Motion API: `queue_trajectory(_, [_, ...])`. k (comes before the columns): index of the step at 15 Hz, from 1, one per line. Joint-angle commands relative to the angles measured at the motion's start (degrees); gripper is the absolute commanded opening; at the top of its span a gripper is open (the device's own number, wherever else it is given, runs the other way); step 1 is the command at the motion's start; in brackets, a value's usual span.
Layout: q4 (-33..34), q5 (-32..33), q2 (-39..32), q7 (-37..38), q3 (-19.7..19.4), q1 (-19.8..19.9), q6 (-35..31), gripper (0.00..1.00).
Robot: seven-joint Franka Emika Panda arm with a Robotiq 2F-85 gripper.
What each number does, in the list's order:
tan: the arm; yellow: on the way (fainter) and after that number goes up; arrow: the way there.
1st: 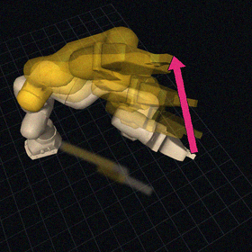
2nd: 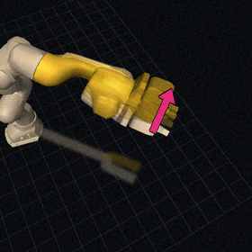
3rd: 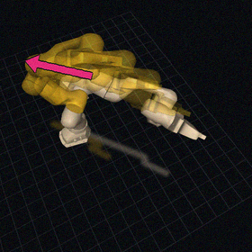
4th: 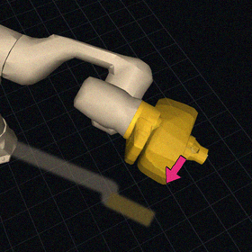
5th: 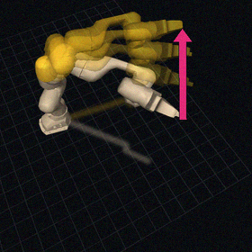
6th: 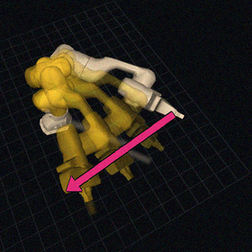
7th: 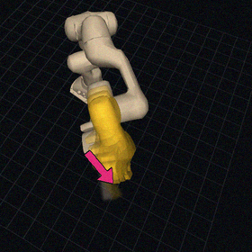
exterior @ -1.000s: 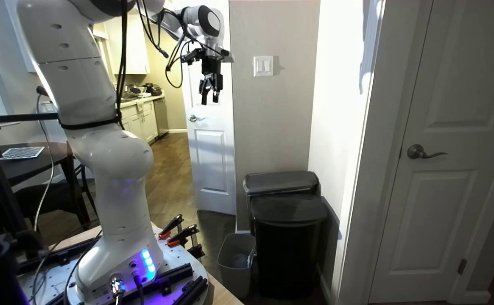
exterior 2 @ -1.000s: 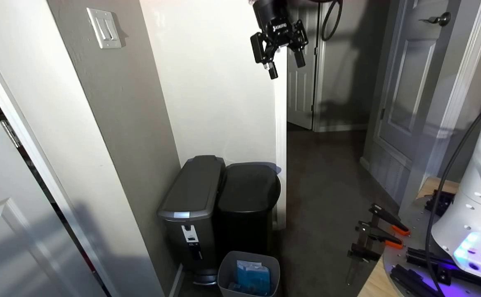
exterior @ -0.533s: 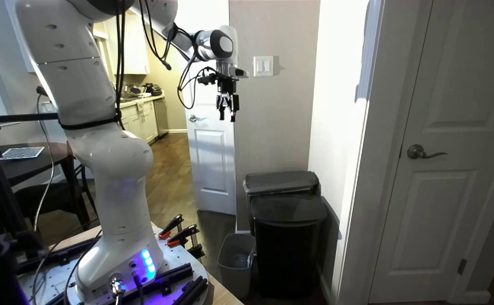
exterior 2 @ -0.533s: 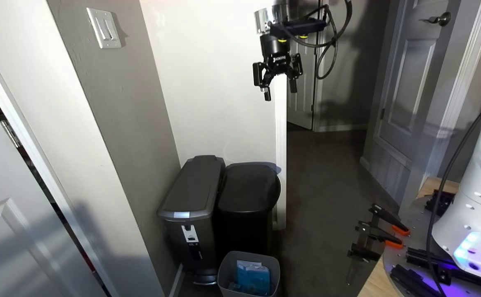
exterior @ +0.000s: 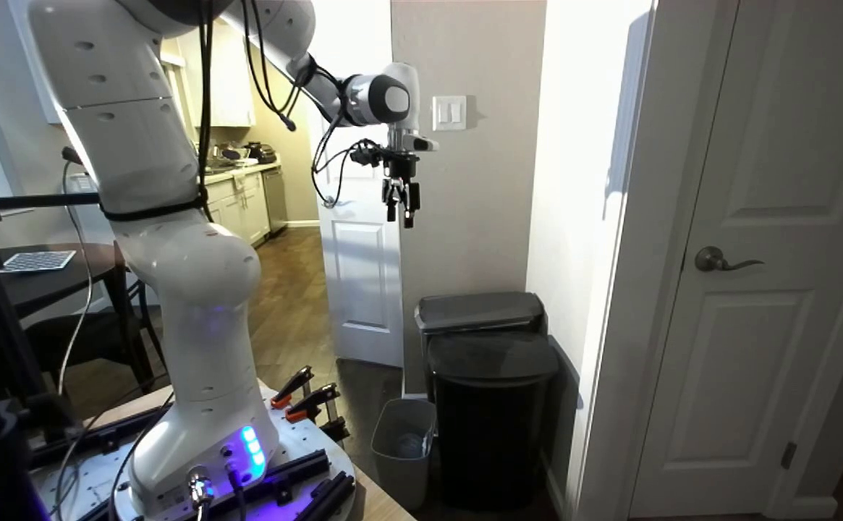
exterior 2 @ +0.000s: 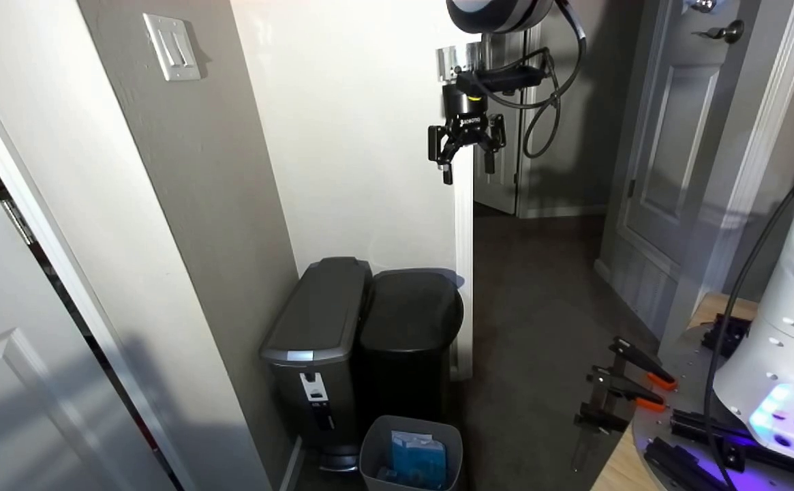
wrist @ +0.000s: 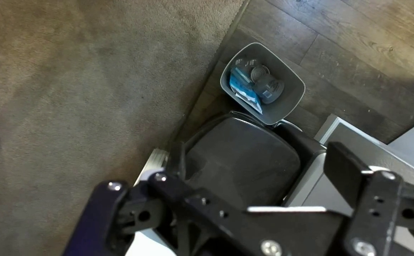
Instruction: Open the black bin.
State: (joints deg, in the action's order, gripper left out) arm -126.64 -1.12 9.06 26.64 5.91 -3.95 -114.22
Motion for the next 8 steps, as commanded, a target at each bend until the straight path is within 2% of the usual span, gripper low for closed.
queue_trajectory(1, [0.16,-0.05,0.00,-0.05,0.34,0.27,0.14,1.00])
queue_trajectory(5, [-0.25,0.06,0.46,-0.09,0.45,0.19,-0.65,1.00])
queue_trajectory(8, [-1.08,-2.73,-1.09,-3.19,-1.33,1.01,-7.65,1.00])
